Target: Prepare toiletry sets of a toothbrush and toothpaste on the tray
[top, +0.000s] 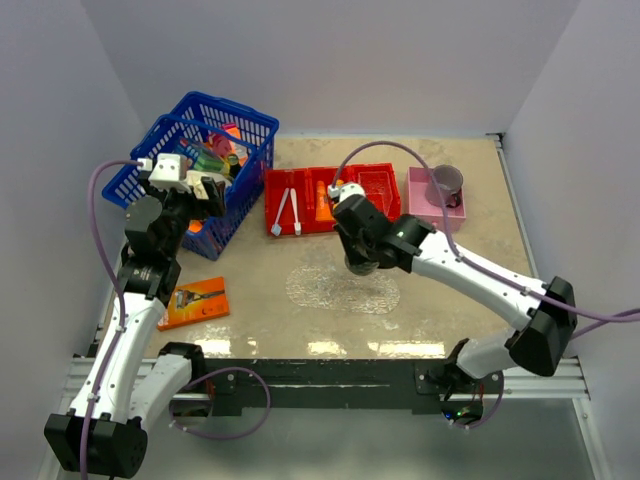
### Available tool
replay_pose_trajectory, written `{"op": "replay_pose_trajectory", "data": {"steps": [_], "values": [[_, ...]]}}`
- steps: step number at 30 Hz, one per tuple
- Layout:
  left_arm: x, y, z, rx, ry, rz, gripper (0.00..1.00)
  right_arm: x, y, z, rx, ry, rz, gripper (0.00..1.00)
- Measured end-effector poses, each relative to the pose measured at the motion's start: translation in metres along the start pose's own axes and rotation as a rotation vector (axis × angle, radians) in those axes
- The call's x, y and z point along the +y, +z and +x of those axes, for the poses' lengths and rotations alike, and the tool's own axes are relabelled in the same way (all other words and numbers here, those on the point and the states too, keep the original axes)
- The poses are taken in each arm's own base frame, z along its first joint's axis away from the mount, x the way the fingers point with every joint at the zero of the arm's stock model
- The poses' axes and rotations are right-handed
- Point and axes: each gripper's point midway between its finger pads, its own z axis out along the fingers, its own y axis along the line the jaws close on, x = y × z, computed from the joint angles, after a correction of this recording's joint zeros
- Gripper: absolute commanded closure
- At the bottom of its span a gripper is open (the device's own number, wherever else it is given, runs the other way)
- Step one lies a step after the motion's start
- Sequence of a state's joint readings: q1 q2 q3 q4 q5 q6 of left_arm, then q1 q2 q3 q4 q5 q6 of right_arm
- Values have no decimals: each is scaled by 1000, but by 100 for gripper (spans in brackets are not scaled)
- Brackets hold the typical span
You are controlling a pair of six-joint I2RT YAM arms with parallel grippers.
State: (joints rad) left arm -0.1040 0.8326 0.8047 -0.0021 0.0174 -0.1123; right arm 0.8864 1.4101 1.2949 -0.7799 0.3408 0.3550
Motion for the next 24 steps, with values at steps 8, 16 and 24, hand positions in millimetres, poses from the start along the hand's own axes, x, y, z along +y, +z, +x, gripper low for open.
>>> {"op": "replay_pose_trajectory", "data": {"steps": [8, 16, 24], "values": [[0, 0, 0, 0, 0, -1, 0, 58, 28, 24, 57, -17, -54, 100], [1, 0, 0, 0, 0, -3, 0, 78, 47, 38, 84, -9, -41, 100], [1, 0, 0, 0, 0, -3, 0, 81, 59, 44, 86, -17, 15, 100]]}}
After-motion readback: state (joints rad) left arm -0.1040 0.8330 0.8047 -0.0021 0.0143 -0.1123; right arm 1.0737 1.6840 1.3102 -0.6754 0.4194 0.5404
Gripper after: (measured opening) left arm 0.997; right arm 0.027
